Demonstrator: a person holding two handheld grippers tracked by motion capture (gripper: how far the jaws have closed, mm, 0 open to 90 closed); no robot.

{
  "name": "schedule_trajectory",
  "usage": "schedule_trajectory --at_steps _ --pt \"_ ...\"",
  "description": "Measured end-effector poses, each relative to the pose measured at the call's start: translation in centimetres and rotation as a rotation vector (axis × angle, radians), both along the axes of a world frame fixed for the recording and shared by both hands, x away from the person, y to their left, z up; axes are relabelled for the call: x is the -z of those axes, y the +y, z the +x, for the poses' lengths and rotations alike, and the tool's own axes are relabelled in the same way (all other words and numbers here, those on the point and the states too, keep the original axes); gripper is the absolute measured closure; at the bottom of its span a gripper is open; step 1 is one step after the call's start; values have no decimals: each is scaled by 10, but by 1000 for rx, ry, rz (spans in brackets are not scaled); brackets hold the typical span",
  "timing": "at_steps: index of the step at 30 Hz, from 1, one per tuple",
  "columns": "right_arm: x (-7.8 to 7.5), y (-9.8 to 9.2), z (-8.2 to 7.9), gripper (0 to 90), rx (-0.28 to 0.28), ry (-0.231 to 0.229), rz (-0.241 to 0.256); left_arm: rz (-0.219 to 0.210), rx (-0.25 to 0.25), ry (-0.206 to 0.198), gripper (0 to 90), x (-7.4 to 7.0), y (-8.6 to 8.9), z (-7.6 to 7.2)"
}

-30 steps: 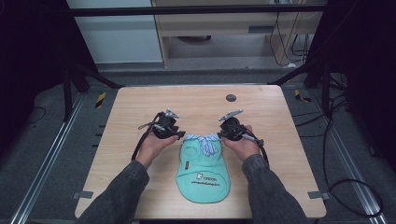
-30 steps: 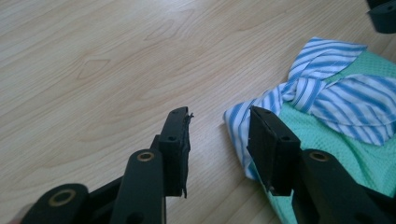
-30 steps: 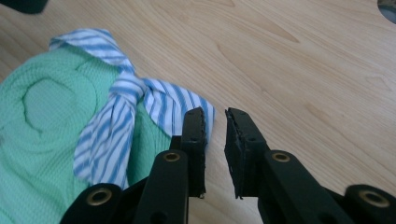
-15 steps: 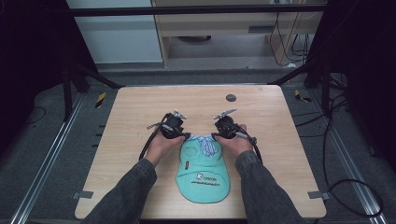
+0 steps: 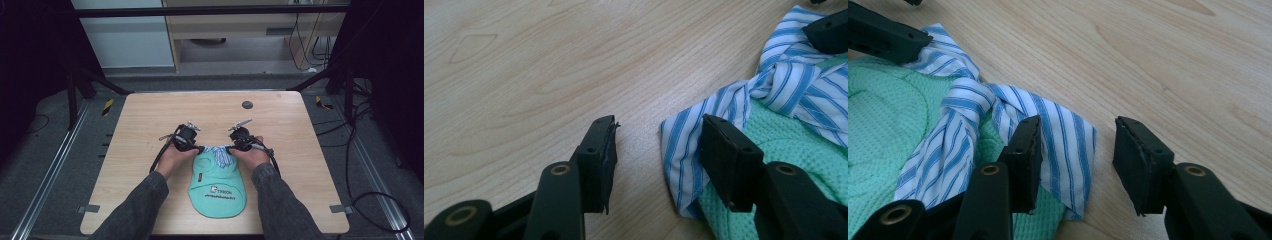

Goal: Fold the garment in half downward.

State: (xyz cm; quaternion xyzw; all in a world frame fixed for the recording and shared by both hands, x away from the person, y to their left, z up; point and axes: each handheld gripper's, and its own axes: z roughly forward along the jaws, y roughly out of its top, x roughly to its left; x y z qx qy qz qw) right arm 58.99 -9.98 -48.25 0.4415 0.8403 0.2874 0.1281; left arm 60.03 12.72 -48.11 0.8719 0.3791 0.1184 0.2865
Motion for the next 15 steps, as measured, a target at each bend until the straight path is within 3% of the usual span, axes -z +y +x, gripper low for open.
schedule_trajectory --at_steps 15 --pt "3 -1 -2 546 -13 3 8 -6 26 7 497 2 0 -2"
